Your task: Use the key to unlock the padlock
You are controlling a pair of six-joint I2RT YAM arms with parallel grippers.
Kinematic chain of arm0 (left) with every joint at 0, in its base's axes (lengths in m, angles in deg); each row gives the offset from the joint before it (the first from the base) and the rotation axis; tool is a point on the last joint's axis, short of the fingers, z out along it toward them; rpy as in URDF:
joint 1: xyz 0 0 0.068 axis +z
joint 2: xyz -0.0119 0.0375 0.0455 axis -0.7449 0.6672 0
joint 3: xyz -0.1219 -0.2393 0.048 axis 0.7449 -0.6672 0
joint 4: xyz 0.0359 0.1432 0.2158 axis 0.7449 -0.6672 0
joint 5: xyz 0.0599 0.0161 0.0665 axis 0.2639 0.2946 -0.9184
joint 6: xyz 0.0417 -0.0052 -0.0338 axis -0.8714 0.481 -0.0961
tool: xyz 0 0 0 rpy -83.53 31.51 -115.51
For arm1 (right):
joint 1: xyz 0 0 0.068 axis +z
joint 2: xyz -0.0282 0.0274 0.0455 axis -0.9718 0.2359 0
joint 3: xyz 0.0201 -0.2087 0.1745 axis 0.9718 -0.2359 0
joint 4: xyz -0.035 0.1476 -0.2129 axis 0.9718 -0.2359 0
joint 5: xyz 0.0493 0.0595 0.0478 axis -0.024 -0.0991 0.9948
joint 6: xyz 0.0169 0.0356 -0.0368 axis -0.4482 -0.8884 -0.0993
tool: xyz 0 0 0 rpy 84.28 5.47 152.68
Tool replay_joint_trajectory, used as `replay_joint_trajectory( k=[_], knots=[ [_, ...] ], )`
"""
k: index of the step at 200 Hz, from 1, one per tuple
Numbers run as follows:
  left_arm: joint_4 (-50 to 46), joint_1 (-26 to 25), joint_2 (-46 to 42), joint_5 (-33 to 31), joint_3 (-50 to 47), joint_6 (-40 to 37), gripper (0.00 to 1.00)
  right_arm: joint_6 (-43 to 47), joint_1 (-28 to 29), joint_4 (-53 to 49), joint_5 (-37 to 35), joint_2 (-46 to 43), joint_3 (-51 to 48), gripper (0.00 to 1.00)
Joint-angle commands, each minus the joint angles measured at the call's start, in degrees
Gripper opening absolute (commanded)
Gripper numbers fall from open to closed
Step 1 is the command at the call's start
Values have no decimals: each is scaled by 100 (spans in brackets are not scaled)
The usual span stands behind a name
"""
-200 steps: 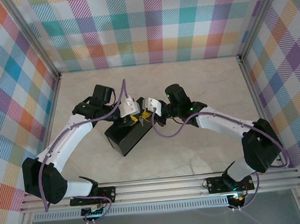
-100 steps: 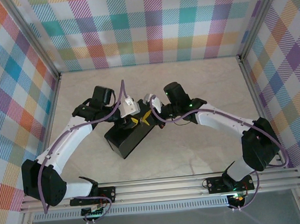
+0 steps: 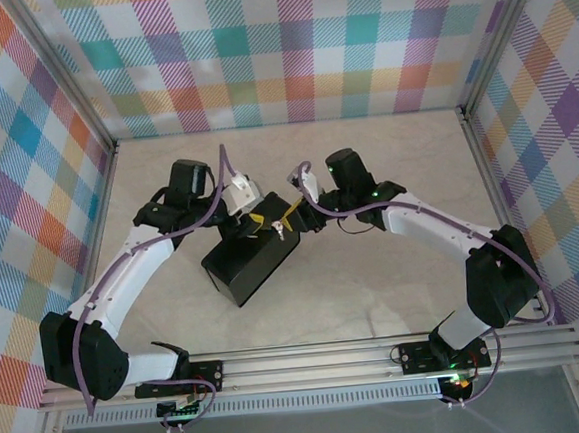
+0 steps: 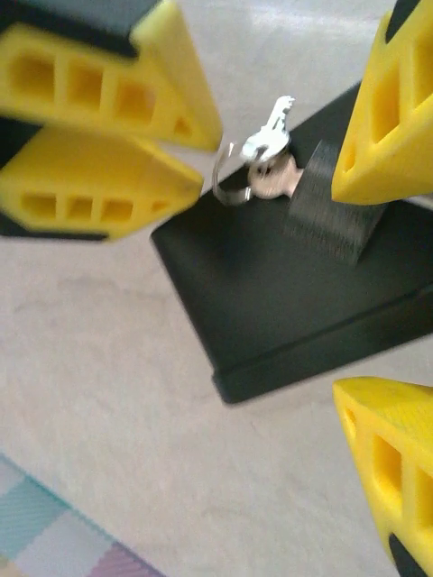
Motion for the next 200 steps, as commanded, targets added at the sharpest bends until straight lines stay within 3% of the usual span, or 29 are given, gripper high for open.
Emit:
replay_joint_trajectory(
  k=[1,23,40,55,71,135,200],
  knots=[
    [514,146,-177,-45,118,761,53,-133,-14,72,260,-9,228,29],
    [399,258,-54,-660,409,1670,56,-12,100,132,222,82,395,37],
    [6,321,137,-1364,755,2784,57,500,335,-39,-80,199,568,45],
    [-446,422,228,-1467,919,3503,56,1120,495,-178,-361,320,711,54],
    [-584,438,82,-1741,742,3949,54,1532,575,-183,-526,441,823,55],
    [-1510,505,-448,-1917,236,4020,55,3053,602,-959,-656,869,1344,57],
    [-1523,505,-678,-1671,-100,4039,55,3440,652,-1028,-721,1226,1569,57]
  ],
)
